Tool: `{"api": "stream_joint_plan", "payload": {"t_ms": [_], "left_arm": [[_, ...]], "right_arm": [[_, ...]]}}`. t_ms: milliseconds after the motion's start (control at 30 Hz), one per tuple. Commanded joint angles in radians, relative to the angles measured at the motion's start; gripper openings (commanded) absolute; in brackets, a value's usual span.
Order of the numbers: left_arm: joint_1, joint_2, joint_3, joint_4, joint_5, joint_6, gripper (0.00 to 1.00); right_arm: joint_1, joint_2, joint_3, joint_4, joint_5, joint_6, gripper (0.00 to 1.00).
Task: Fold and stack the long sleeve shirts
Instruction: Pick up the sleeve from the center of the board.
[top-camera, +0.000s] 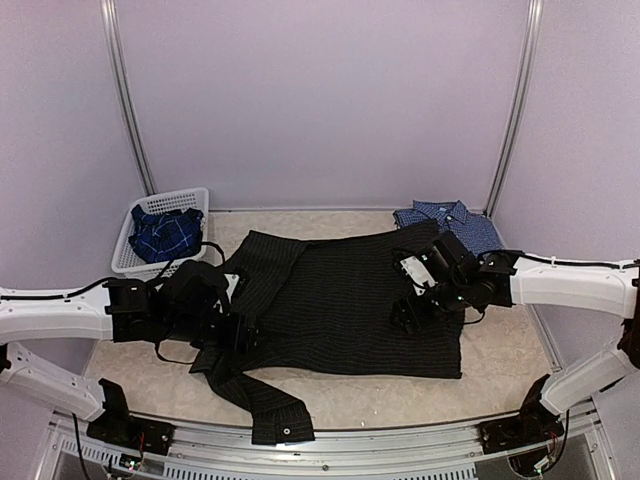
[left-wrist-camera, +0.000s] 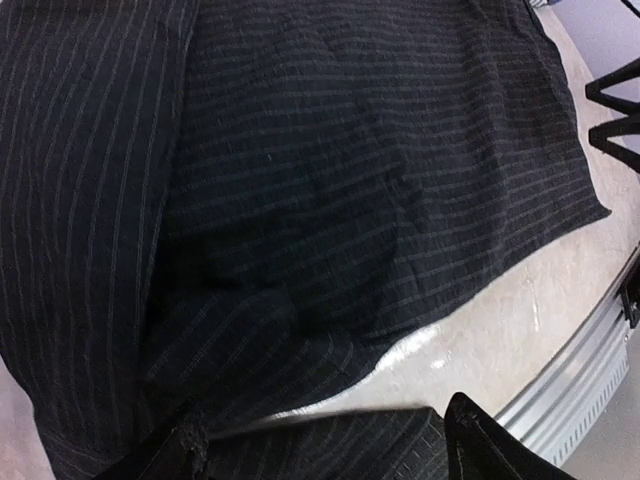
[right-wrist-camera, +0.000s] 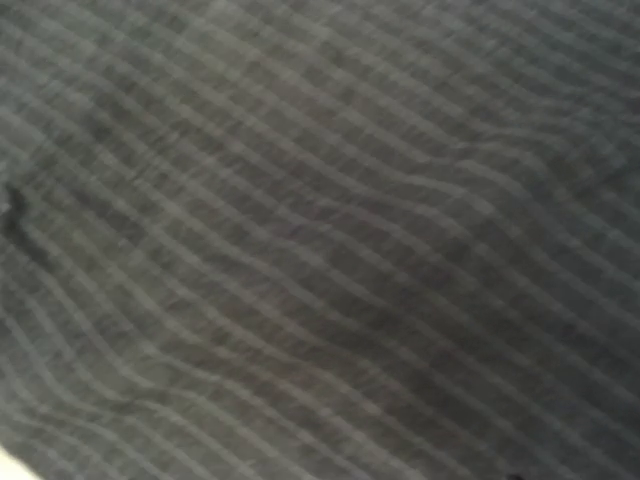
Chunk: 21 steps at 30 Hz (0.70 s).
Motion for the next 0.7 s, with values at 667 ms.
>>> {"api": "stream_joint_plan", "payload": {"t_ms": [667], "left_arm": [[-0.149,0.058,0.103,-0.341,-0.186,-0.282,0.67]], "right_arm": [[0.048,0.152,-0.008,0.099,-0.040,0.014,0.72]]}}
